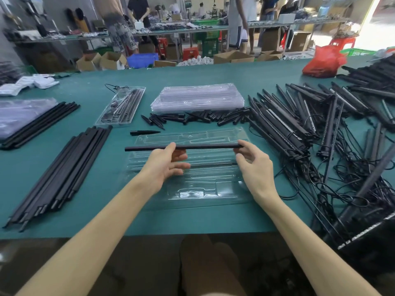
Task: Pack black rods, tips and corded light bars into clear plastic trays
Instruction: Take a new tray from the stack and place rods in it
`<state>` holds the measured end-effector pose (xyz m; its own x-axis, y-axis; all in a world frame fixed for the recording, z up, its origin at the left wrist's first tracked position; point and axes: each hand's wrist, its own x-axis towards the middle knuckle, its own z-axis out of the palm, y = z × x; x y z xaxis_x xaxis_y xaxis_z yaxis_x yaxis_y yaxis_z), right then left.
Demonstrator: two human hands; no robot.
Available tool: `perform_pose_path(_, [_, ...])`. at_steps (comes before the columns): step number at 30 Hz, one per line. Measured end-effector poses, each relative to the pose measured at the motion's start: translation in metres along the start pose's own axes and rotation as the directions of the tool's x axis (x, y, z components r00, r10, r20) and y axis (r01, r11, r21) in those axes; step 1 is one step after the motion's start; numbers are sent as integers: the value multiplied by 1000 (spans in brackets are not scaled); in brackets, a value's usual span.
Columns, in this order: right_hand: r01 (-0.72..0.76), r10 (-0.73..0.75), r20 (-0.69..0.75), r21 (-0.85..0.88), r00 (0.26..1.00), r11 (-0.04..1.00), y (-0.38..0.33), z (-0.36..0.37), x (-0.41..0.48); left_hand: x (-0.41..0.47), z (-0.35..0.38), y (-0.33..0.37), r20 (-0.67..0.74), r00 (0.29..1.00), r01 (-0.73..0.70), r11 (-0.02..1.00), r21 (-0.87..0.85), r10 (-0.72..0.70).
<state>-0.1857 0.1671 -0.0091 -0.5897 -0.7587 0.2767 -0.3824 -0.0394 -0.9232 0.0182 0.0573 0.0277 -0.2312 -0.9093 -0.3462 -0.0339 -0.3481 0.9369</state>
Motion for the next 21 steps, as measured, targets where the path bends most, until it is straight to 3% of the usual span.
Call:
perform_pose_path(3, [-10, 13, -89, 42, 996, 999, 2, -2, -1, -5, -12, 4, 28, 999, 12, 970, 241, -20])
perform_pose_path(5, [-18, 25, -108, 59, 994, 998, 3, -1, -1, -7, -14, 1, 20, 989, -140, 904, 404, 144])
perform_pose_path(7, [-22, 32, -124, 75, 992, 997, 5, 0, -1, -7, -14, -5, 45, 903, -377, 736, 562, 427])
perform_pose_path(9, [-33, 45, -133, 93, 990, 995, 5, 0, -1, -7, -11, -11, 138, 762, -535, 495, 685, 633])
perform_pose_path(11, [-44, 55, -124, 91, 991, 995, 5, 0, -1, -5, -9, -18, 262, 673, -586, 283, 759, 692])
perform_pose_path(13, [-50, 60, -116, 90, 991, 995, 5, 0, -1, -2, -6, -24, 355, 670, -581, 163, 797, 652])
perform_pose_path(15, [-50, 59, -110, 75, 992, 996, 4, 1, 0, 0, -4, -29, 381, 680, -562, 111, 820, 626])
perform_pose_path(21, [-48, 52, -98, 44, 994, 998, 7, 1, 1, 0, -3, -29, 347, 653, -575, 142, 806, 673])
